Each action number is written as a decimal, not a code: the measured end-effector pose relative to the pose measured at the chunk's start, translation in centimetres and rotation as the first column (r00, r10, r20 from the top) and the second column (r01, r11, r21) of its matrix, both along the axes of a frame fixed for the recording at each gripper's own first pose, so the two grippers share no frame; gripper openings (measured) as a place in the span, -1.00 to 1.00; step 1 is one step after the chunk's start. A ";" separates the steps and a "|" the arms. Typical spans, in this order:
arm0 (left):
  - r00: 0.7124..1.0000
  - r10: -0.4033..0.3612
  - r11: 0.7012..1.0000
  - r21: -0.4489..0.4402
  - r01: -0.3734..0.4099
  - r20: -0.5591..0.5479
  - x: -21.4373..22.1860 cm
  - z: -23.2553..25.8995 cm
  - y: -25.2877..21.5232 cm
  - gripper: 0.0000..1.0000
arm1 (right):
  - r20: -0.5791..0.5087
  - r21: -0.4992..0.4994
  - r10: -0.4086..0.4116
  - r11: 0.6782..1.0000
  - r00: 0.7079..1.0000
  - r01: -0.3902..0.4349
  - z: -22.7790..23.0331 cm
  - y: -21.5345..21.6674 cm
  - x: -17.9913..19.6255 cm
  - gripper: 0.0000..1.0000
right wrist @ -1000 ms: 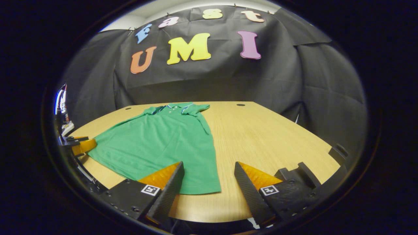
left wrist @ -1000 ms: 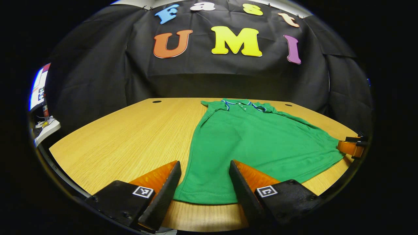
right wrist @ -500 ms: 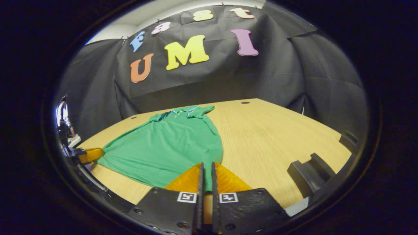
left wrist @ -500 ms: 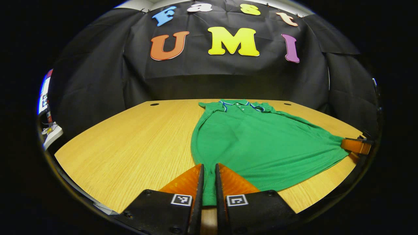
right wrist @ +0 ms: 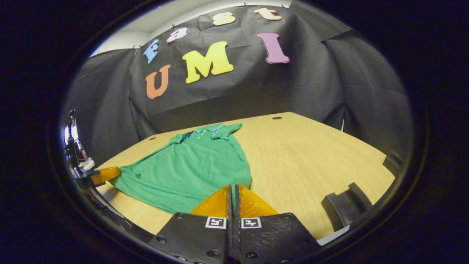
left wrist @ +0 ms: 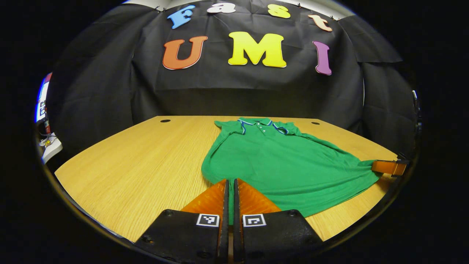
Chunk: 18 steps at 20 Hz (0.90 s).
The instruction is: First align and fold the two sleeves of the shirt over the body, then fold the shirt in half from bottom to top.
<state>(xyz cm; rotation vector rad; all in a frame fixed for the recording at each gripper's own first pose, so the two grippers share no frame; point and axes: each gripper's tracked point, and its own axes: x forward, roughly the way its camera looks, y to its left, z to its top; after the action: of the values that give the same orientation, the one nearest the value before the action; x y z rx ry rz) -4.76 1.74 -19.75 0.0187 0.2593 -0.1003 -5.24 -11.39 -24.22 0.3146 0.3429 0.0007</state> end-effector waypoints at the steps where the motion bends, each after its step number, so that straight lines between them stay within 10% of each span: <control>1: 1.000 -0.001 1.000 -0.003 0.001 0.009 0.3 0.7 -0.2 -0.79 | 0.000 0.002 0.002 1.000 1.000 -0.002 0.5 0.0 0.2 -0.99; 18: 0.979 0.015 0.999 -0.035 -0.008 0.201 15.0 15.9 -1.5 -0.79 | 0.363 -0.275 0.017 0.957 0.932 0.090 18.5 -2.7 15.1 -1.00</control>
<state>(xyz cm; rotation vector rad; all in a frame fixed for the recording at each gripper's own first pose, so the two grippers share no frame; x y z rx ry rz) 10.27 0.26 -3.85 -0.0062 0.0552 -0.0902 9.88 -14.12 -5.70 0.0266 -0.0334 -0.0276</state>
